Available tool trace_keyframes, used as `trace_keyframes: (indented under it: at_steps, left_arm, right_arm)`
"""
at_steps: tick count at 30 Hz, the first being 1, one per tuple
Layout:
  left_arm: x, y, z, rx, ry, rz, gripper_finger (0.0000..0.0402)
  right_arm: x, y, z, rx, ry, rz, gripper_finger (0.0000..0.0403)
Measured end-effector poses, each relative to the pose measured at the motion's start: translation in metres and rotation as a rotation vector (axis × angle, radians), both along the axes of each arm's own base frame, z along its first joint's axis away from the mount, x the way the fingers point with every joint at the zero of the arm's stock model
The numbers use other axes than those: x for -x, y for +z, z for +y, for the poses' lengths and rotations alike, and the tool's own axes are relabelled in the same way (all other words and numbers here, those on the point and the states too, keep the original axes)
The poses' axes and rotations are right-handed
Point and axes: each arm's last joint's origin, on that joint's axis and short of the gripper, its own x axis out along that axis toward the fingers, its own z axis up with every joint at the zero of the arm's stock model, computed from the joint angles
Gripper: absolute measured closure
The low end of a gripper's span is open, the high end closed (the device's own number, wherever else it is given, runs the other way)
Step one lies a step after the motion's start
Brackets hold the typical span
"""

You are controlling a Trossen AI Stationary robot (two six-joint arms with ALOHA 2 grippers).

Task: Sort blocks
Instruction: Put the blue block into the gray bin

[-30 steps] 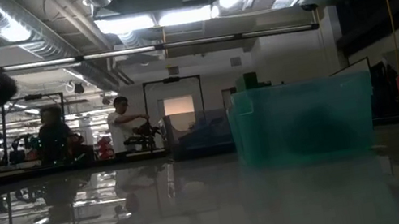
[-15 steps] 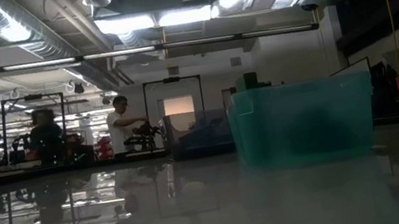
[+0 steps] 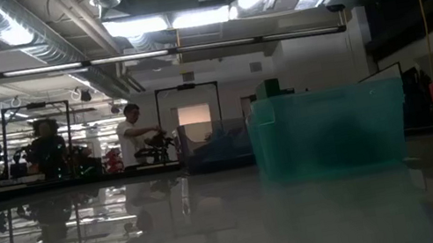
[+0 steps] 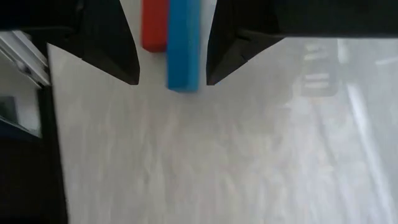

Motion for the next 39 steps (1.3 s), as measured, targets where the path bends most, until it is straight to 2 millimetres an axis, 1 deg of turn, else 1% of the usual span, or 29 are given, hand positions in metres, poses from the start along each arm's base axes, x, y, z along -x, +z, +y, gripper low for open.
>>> trace_keyframes:
  at_steps: [5,9,14,23,25,27,31,32,35,39]
  left_arm:
    - [0.000,-0.001,0.001,-0.020,0.015,-0.021,0.0229]
    - [0.003,-0.001,-0.003,-0.011,0.006,-0.019,0.0229]
    - [0.009,-0.003,-0.009,-0.043,-0.019,-0.041,0.0229]
    - [0.007,-0.024,-0.014,-0.138,-0.027,0.006,0.0233]
    - [0.007,-0.025,-0.015,-0.153,-0.048,0.001,0.0247]
    - [0.007,-0.026,-0.015,-0.163,-0.066,-0.005,0.0273]
    - [0.005,-0.025,-0.013,-0.173,-0.075,-0.008,0.0350]
    - [0.003,-0.024,-0.012,-0.167,-0.068,-0.007,0.0364]
    - [-0.006,-0.021,-0.011,-0.146,-0.041,-0.016,0.0365]
    - [-0.023,-0.010,-0.009,-0.125,-0.031,-0.095,0.0362]
  right_arm:
    - [-0.005,0.001,0.002,0.002,-0.002,-0.066,0.0215]
    - [-0.009,0.001,0.003,0.026,-0.008,-0.142,0.0215]
    - [-0.011,0.002,0.003,0.045,-0.013,-0.182,0.0214]
    - [-0.012,0.002,0.004,0.043,-0.015,-0.199,0.0214]
    - [-0.014,0.003,0.005,0.039,-0.018,-0.222,0.0214]
    - [-0.017,0.004,0.007,0.030,-0.025,-0.268,0.0214]
    - [-0.027,0.008,0.012,0.018,-0.048,-0.410,0.0214]
    - [-0.029,0.009,0.013,0.023,-0.052,-0.448,0.0214]
    - [-0.036,0.014,0.016,0.044,-0.038,-0.552,0.0214]
    - [-0.044,0.020,0.019,0.088,0.008,-0.668,0.0214]
